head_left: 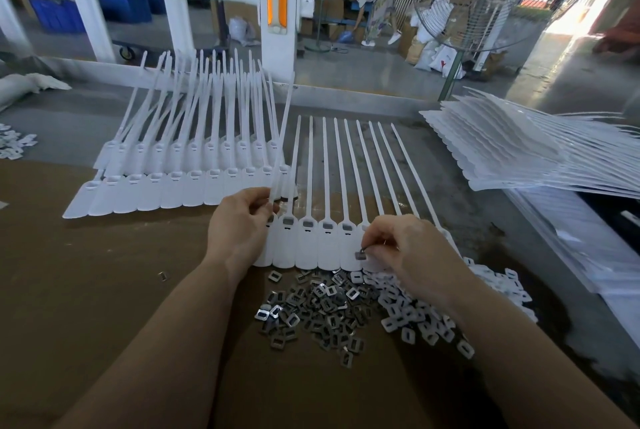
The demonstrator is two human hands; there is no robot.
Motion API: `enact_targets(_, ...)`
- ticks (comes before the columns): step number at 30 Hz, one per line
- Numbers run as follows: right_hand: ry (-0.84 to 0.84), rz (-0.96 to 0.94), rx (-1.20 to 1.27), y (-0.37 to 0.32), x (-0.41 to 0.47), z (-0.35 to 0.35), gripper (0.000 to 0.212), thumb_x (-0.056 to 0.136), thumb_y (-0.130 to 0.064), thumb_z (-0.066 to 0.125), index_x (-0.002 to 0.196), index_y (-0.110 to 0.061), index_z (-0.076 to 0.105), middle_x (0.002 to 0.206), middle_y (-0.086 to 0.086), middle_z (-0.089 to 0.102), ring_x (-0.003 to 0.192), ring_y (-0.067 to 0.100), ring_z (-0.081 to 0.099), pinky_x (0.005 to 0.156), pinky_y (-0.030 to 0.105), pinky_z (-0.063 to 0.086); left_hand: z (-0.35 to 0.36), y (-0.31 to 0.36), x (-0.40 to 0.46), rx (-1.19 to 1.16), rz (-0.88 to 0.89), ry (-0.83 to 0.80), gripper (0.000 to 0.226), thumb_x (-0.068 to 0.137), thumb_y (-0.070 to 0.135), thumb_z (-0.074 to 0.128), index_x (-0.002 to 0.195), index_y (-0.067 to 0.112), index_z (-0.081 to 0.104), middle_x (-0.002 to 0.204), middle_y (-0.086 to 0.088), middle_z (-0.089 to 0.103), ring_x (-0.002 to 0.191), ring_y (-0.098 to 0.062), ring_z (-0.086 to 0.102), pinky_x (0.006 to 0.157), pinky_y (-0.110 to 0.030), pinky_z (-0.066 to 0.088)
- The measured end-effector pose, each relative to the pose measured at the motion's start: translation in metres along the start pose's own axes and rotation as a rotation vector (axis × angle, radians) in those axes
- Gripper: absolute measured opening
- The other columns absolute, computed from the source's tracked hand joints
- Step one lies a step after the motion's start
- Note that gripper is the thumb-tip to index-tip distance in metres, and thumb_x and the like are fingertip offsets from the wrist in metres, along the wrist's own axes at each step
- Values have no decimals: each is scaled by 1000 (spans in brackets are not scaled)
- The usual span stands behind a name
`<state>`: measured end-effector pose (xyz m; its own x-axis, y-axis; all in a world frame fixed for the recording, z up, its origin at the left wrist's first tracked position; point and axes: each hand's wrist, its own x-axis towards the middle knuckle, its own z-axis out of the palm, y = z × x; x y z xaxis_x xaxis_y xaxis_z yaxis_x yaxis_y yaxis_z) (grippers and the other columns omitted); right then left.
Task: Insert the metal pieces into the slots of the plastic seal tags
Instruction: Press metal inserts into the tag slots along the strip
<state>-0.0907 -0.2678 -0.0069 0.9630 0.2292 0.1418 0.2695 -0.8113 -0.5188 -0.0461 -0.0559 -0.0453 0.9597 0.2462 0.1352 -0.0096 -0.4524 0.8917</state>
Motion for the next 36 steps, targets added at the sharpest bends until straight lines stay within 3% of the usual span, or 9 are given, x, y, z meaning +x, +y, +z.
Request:
enact_targets(9,162,139,137,9,14,-4,9,81,-9,69,80,-17,72,73,-12,65,70,-3,60,65,7,46,0,1,1,2,-2,-1,30,94,12,54,123,12,60,92,6,68,92,-9,62,82,-21,43)
enact_targets(13,191,187,74,10,26,-4,9,85,-8,63,85,-13,71,78,-4,67,73,6,61,68,17,48,1,0,1,10,4,4,28,94,12,54,121,14,62,85,12,66,83,-5,61,68,-12,40)
enact_targets(16,146,184,25,8,32,-3,13,88,-5,59,86,-10,71,81,0,67,72,11,60,64,20,47,2,-2,1,-1,2,1,26,94,11,53,119,14,63,83,15,65,82,-6,61,67,-12,41)
enact_targets(19,96,179,-39,6,35,-1,16,90,-5,55,88,-9,71,82,2,65,73,14,59,70,29,50,1,-2,1,-4,3,-2,27,94,10,53,119,14,62,83,15,64,84,-7,61,67,-13,41)
enact_targets(23,24,204,-82,6,38,0,18,90,-5,55,85,-8,72,72,-2,62,58,9,51,56,24,42,1,-3,1,-2,5,1,27,94,11,54,120,15,62,85,12,66,84,-6,61,66,-12,39)
enact_targets(26,32,203,-99,5,39,0,15,89,-9,58,88,-12,73,83,1,68,71,14,58,66,26,47,1,-3,1,-1,5,2,28,94,11,54,121,15,62,85,13,65,83,-4,60,65,-11,38)
enact_targets(30,84,147,-158,4,35,-3,21,87,-3,54,85,-9,74,83,6,71,61,11,53,59,22,42,2,-1,1,-3,9,-1,30,94,12,54,123,14,60,91,8,66,88,-7,60,67,-11,38)
enact_targets(32,121,124,-136,3,31,-6,22,89,-4,54,91,-10,74,89,2,72,74,13,61,70,26,51,2,-1,1,-4,6,-3,31,94,12,54,124,13,59,91,8,66,87,-6,61,67,-11,38)
enact_targets(36,89,66,-57,0,20,-8,15,87,-8,61,93,-14,74,90,-3,70,76,6,60,77,21,51,1,0,0,-5,0,0,31,94,11,54,124,12,59,86,13,64,89,-6,60,79,-18,39)
